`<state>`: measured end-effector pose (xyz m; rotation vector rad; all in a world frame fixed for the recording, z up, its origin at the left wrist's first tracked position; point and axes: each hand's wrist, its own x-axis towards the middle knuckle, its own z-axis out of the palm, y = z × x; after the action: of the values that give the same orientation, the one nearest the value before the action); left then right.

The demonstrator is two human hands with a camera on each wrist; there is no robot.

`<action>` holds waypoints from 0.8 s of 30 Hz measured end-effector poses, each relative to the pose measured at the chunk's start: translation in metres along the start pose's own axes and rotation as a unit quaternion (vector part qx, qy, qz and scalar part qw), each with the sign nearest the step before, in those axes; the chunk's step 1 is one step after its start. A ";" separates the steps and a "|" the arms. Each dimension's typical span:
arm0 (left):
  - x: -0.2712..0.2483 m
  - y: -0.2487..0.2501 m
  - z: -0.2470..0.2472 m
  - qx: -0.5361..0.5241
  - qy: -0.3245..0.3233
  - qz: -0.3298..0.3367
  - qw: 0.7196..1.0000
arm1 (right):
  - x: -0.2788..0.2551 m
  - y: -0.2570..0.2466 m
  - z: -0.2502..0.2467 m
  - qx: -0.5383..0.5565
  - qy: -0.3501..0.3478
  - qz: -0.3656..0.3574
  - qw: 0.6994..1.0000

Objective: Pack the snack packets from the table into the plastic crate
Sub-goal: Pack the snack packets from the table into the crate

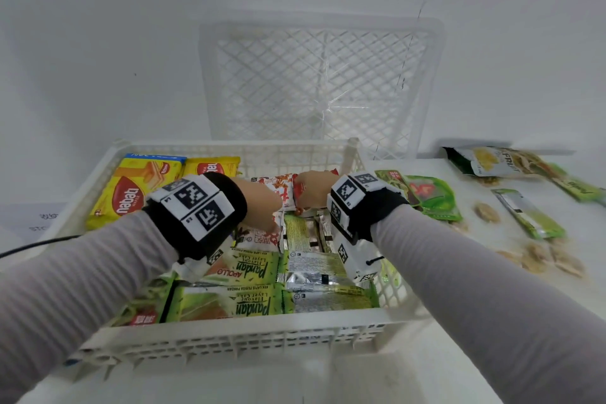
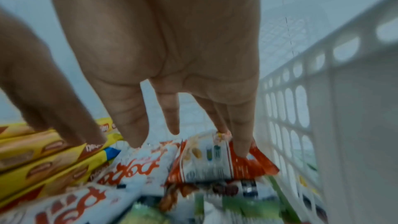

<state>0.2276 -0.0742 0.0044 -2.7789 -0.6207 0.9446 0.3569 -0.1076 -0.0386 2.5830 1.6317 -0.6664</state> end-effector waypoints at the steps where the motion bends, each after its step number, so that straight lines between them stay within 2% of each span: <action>1: -0.003 -0.003 -0.002 -0.020 0.029 0.006 0.999 | -0.004 -0.002 -0.003 0.008 -0.006 -0.006 1.000; 6: -0.024 -0.017 -0.016 -0.109 0.154 0.013 0.982 | -0.036 -0.015 -0.026 -0.024 0.040 -0.021 0.999; 14: -0.075 -0.016 -0.033 -0.216 0.245 0.039 0.944 | -0.105 -0.025 -0.062 0.033 0.038 -0.084 0.995; 19: -0.085 0.008 -0.035 -0.275 0.299 0.044 0.913 | -0.148 -0.006 -0.061 0.067 0.114 -0.082 0.988; 24: -0.090 0.045 -0.031 -0.346 0.351 0.035 0.869 | -0.189 0.029 -0.033 0.156 0.197 -0.057 0.966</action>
<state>0.1975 -0.1531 0.0670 -3.4114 -0.8316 -0.4352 0.3246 -0.2748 0.0536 3.0222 1.9366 -0.4656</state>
